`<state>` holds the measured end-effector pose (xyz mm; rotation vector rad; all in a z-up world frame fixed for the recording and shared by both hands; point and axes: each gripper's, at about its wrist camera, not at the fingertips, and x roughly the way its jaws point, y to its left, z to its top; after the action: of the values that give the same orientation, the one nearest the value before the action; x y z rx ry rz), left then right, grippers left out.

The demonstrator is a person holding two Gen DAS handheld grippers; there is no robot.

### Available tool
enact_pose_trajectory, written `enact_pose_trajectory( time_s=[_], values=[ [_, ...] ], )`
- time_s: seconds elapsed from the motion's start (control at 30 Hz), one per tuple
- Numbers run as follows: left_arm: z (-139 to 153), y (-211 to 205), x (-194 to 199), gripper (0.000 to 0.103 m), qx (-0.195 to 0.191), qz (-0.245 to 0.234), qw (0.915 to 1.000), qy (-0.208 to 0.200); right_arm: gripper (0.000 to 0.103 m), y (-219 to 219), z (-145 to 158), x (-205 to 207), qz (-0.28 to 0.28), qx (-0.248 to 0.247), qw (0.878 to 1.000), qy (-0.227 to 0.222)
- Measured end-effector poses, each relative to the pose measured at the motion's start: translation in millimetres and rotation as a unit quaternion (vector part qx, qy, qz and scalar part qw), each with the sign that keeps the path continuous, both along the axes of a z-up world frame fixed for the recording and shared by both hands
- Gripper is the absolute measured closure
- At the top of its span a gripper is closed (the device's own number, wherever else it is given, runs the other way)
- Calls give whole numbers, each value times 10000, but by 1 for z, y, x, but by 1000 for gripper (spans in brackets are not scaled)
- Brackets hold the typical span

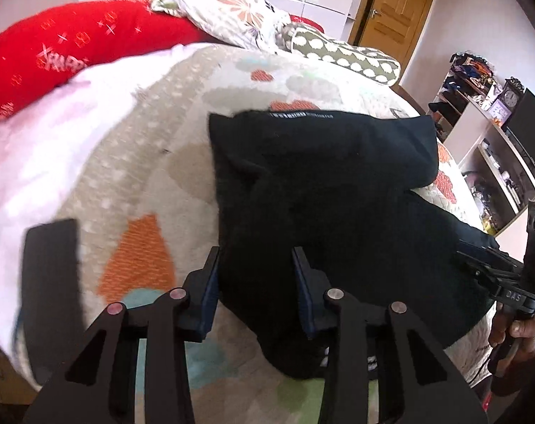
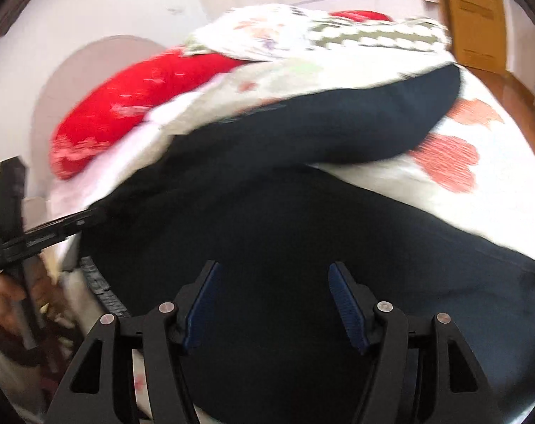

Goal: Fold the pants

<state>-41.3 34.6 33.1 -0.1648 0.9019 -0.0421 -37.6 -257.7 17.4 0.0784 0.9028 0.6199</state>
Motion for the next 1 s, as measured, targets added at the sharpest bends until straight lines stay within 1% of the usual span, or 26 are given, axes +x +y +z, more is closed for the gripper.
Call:
enact_pose_trajectory(
  time_s=[0.1, 0.13, 0.2, 0.23, 0.27, 0.33, 0.37, 0.4, 0.5, 0.6, 0.67, 0.7, 0.73, 0.77, 0.87, 0.93, 1.0],
  values=[
    [1, 6, -9, 65, 57, 39, 10000, 44, 37, 36, 1, -4, 534, 4, 9986, -64],
    [-4, 6, -10, 64, 187, 56, 9997, 112, 37, 47, -1, -3, 653, -36, 9978, -45],
    [-18, 5, -12, 54, 524, 215, 9980, 271, 37, 71, -7, -7, 891, -154, 9959, -67],
    [-27, 7, -14, 48, 549, 312, 9973, 370, 37, 81, -10, -8, 994, -234, 9948, -52],
    [-32, 11, -17, 42, 442, 386, 9975, 403, 37, 89, -13, -12, 1088, -307, 9936, -28],
    [-37, 20, -22, 41, 137, 481, 9978, 439, 37, 101, -15, -17, 1256, -381, 9913, -30],
    [-37, 23, -24, 37, 61, 520, 9977, 428, 37, 108, -15, -20, 1367, -431, 9897, -48],
    [-36, 25, -26, 32, 38, 564, 9976, 402, 37, 112, -15, -21, 1414, -464, 9888, -77],
    [-30, 28, -32, 30, -19, 657, 9973, 337, 37, 122, -11, -28, 1590, -417, 9862, -197],
    [-27, 24, -36, 30, 95, 690, 9973, 244, 37, 133, -16, -35, 1691, -482, 9842, -217],
    [-32, 21, -36, 29, 240, 671, 9972, 229, 37, 144, -26, -32, 1742, -587, 9829, -124],
    [-39, 20, -33, 28, 282, 649, 9970, 323, 37, 149, -31, -31, 1739, -682, 9823, -138],
    [-46, 20, -30, 28, 240, 632, 9966, 466, 37, 151, -31, -31, 1765, -720, 9814, -211],
    [-52, 21, -28, 28, 146, 633, 9963, 571, 37, 150, -29, -32, 1812, -721, 9806, -211],
    [-51, 24, -26, 25, 47, 642, 9964, 559, 39, 140, -19, -21, 1862, -649, 9802, -171],
    [-44, 29, -24, 22, 27, 649, 9966, 499, 39, 131, -10, -9, 1711, -661, 9826, -278],
    [-35, 34, -23, 20, -40, 669, 9970, 399, 37, 116, 0, 11, 1447, -629, 9868, -366]
  ],
)
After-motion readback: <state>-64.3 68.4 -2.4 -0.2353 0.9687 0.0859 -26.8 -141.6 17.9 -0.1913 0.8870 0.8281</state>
